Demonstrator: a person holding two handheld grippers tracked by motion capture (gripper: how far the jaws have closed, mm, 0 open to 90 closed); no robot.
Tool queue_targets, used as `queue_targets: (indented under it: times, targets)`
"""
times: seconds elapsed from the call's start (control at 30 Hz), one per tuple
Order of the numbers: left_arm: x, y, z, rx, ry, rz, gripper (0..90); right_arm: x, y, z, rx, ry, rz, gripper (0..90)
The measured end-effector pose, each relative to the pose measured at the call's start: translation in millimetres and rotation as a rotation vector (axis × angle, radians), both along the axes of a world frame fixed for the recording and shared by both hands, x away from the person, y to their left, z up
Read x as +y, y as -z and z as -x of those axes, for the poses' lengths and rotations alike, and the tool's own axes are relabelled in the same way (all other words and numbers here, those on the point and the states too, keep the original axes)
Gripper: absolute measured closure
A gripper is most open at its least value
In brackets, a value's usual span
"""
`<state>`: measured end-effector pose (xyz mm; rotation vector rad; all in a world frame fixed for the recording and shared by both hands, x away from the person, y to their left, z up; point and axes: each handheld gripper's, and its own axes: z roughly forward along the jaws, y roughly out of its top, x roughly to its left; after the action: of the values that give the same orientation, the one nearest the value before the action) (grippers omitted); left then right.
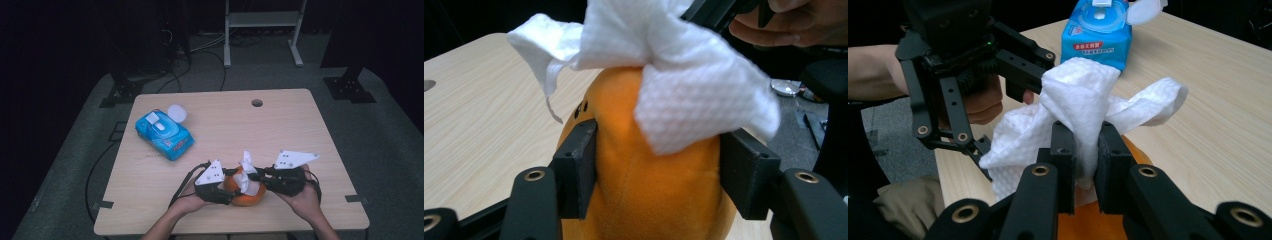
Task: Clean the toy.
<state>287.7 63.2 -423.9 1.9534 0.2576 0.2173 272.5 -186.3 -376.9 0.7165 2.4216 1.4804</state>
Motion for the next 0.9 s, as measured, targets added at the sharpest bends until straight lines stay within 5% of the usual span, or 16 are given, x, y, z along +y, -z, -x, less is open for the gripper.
queue_targets:
  times: [0.2, 0.43, 0.53, 0.67, 0.9]
  targets:
    - [4.9, 1.9, -5.1, 0.023, -0.037, 0.023, 35.1, -26.5, 13.2, -14.2, 0.051, 0.089, 0.018, 79.9]
    - [5.4, 2.4, -8.2, 0.042, -0.086, 0.037, 34.0, -20.3, 8.8, -7.3, 0.032, 0.06, 0.021, 80.0]
    - [1.4, 2.9, -5.0, 0.042, -0.057, 0.035, 34.2, -6.1, 1.2, -0.4, 0.001, 0.014, 0.009, 80.0]
    - [-4.6, 3.7, 1.0, 0.015, -0.006, 0.021, 34.2, -3.0, -0.2, -1.0, -0.002, 0.014, 0.004, 80.0]
    - [-3.2, 3.9, 0.2, 0.003, 0.008, 0.013, 34.4, -12.5, 4.9, -10.2, 0.027, 0.048, -0.023, 80.0]
